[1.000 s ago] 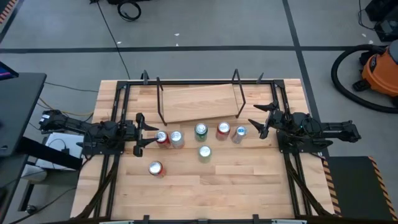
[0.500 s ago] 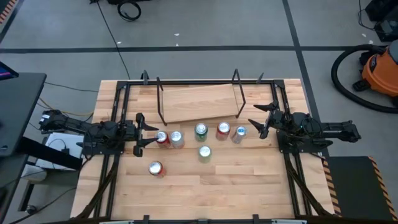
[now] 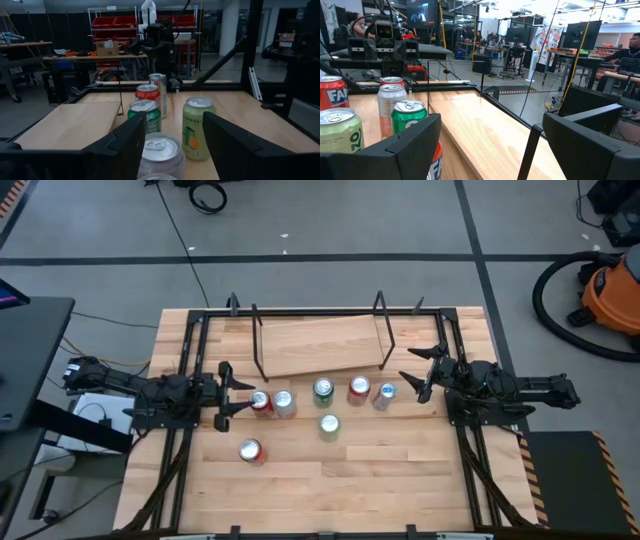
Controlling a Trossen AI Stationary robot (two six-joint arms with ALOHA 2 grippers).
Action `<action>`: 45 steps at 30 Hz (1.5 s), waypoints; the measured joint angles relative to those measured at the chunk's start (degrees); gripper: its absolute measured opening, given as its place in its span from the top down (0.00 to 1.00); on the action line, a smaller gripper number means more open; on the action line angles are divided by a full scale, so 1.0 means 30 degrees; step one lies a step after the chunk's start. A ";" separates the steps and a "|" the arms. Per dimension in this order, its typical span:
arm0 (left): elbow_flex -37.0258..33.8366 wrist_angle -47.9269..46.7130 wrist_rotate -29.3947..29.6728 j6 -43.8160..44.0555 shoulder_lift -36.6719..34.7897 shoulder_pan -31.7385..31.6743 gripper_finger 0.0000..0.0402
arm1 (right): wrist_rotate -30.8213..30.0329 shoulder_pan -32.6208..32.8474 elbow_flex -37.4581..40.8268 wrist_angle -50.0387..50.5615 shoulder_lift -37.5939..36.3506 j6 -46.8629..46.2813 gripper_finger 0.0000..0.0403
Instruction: Place canned beverage on shelf
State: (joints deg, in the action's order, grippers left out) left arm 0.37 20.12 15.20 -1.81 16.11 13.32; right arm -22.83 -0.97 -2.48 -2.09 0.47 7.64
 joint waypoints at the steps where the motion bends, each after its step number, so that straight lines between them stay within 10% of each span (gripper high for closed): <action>1: -0.0004 0.0099 0.0000 0.0240 0.0000 0.0000 0.49 | 0.0005 0.0002 -0.0007 0.0000 -0.0005 0.0002 0.11; 20: -0.0004 0.3092 0.0539 0.5960 -0.0003 -0.0117 0.49 | 0.0007 0.0005 -0.0006 -0.0153 0.0000 0.0005 0.11; 45: 0.2314 0.4361 0.0648 0.2219 0.0004 -0.0117 0.49 | -0.0781 -0.0006 0.0000 -0.4262 -0.0006 -0.6565 0.11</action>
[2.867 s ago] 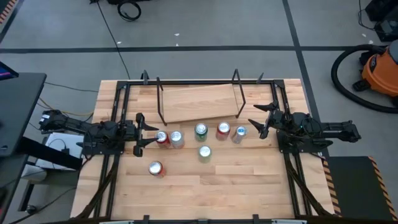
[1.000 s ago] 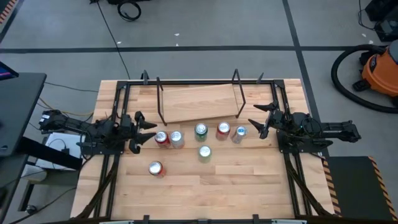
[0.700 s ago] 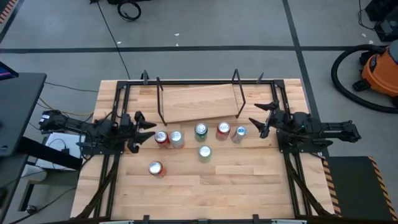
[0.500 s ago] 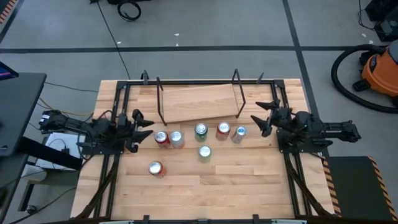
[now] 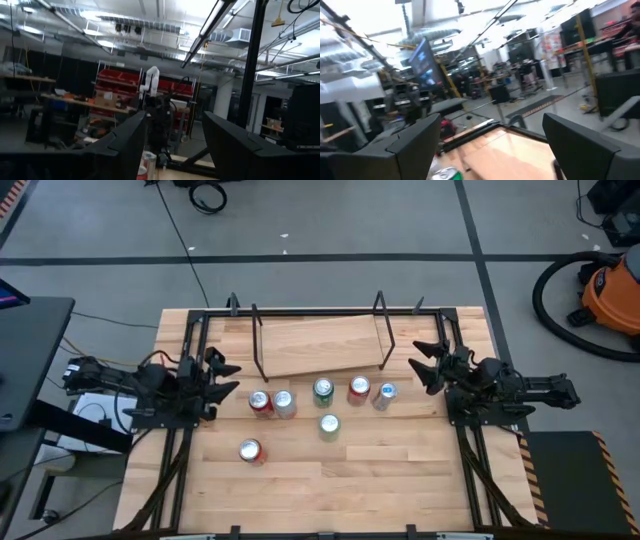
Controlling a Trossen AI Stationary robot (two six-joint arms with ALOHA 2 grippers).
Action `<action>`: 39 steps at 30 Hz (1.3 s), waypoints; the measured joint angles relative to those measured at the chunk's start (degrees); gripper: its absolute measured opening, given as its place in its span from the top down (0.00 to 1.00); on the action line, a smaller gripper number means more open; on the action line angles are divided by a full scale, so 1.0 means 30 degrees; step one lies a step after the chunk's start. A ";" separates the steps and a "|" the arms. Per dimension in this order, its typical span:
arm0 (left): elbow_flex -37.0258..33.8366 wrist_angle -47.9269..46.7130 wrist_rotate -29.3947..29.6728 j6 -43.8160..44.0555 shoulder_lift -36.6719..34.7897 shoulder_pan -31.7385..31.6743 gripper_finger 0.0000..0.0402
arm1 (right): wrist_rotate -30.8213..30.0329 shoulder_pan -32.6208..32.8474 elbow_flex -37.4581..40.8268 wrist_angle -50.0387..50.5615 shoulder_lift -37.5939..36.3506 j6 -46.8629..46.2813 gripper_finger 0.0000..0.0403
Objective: Place canned beverage on shelf
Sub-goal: Put the right red soda can on the shelf
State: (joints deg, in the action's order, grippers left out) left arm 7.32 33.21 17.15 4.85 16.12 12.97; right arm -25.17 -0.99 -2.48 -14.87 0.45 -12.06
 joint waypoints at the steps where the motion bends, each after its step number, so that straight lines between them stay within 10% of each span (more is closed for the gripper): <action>1: 0.0159 -0.0551 0.0006 0.0276 0.0000 0.0000 0.49 | -0.0379 -0.0001 -0.0001 0.0011 0.0006 -0.0071 0.11; 12: 0.2675 -0.5443 0.2020 -0.0768 0.0015 0.0000 0.49 | -0.2783 -0.0001 0.0000 0.0196 0.0100 -0.0256 0.11; 21: 0.2869 -0.4986 0.3536 -0.2550 0.0077 0.0000 0.49 | 0.2146 -0.0001 -0.0336 0.1068 0.0606 -0.0520 0.11; 39: 0.5182 -0.4788 0.5096 -0.4933 0.3843 -0.0015 0.49 | 0.2556 0.2171 -0.8475 0.6307 1.5486 0.1859 0.23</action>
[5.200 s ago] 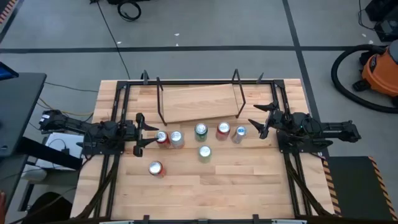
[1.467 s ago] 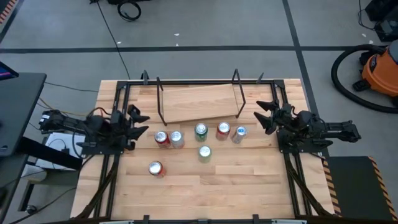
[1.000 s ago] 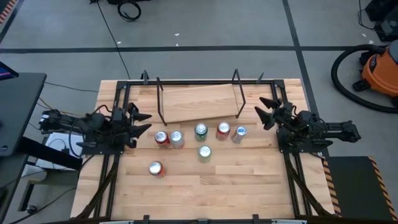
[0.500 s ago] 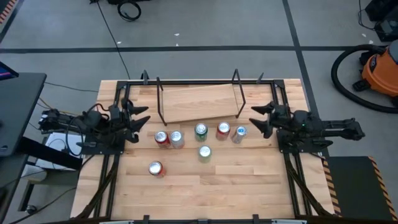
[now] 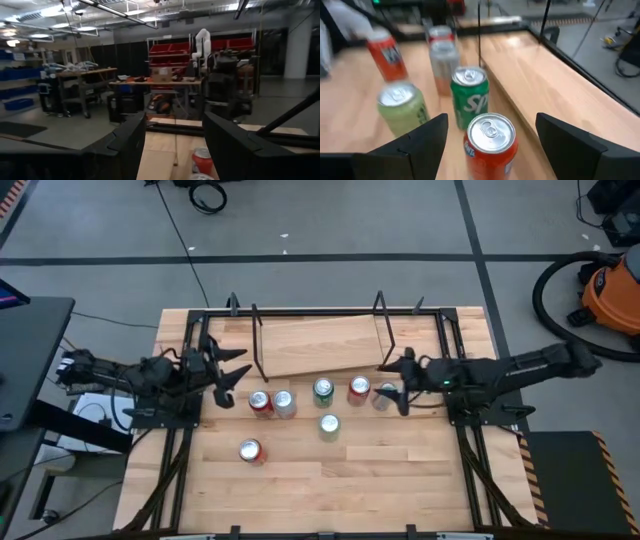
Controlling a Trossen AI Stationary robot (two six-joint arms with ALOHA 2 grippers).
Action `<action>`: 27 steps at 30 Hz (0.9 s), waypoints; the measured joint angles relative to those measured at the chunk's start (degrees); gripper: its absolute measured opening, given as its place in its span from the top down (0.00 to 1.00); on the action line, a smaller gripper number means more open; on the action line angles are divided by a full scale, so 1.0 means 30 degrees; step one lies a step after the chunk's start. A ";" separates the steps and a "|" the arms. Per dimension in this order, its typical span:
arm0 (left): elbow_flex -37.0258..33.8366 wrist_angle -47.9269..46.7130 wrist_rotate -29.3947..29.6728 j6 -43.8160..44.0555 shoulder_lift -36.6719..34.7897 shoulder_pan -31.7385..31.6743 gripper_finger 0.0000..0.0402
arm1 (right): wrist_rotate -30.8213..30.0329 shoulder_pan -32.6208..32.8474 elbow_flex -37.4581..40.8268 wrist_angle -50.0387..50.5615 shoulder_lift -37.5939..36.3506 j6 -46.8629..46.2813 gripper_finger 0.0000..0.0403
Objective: Place canned beverage on shelf
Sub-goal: Put the right red soda can on the shelf
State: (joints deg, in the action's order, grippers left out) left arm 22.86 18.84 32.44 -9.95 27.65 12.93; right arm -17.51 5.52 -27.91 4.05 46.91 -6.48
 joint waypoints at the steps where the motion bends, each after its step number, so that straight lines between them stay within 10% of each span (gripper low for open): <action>1: 0.0190 -0.0008 0.0065 -0.0085 0.0159 0.0000 0.49 | -0.0169 0.0035 -0.0757 0.0581 0.0876 0.0127 0.23; 27: 0.0740 0.3487 0.1332 -0.3611 0.0652 0.0000 0.49 | 0.1676 -0.0890 -1.3876 1.3404 1.2048 0.3730 0.01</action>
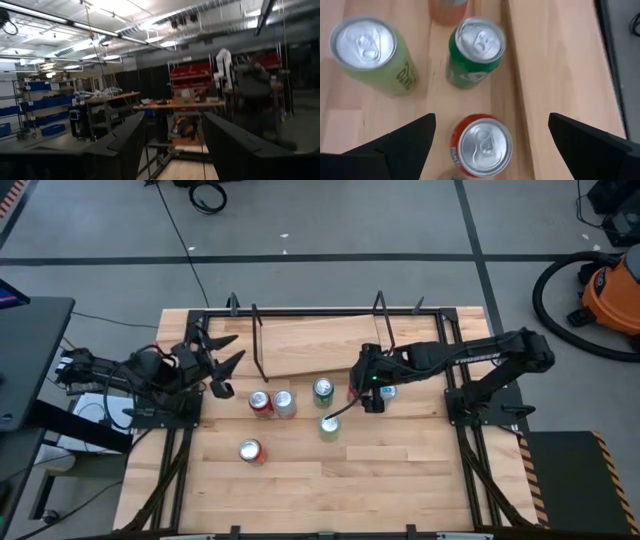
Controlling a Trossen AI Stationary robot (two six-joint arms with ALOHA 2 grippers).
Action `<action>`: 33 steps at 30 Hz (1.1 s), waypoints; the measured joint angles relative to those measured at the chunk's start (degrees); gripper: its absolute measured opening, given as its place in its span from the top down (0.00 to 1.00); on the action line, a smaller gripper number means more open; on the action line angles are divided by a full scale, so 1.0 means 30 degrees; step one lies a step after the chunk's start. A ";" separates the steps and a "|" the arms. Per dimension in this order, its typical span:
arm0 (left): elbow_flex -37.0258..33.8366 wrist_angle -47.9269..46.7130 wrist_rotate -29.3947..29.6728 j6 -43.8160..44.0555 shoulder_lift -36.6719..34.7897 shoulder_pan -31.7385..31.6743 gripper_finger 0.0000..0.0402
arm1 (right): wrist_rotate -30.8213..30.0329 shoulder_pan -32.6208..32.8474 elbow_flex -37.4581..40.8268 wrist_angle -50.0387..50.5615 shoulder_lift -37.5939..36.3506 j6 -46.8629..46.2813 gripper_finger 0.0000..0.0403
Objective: Place canned beverage on shelf
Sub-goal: Put the right red soda can on the shelf
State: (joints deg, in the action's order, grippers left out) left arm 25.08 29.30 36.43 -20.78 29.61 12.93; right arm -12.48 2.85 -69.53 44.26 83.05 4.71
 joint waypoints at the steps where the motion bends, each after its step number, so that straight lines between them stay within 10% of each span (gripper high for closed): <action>1: 0.0000 0.0163 0.0001 -0.0171 -0.0011 0.0000 0.49 | 0.0297 0.0000 -0.0020 0.0236 0.0160 0.0003 0.01; 33: -0.0007 0.1308 -0.0010 -0.1856 0.0007 0.0000 0.49 | 0.2569 -0.2025 0.0013 0.0900 0.5826 0.1627 0.12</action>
State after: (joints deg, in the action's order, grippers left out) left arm 25.06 33.23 36.40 -26.35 29.63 12.93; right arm -4.77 -3.22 -69.49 46.96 100.53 9.59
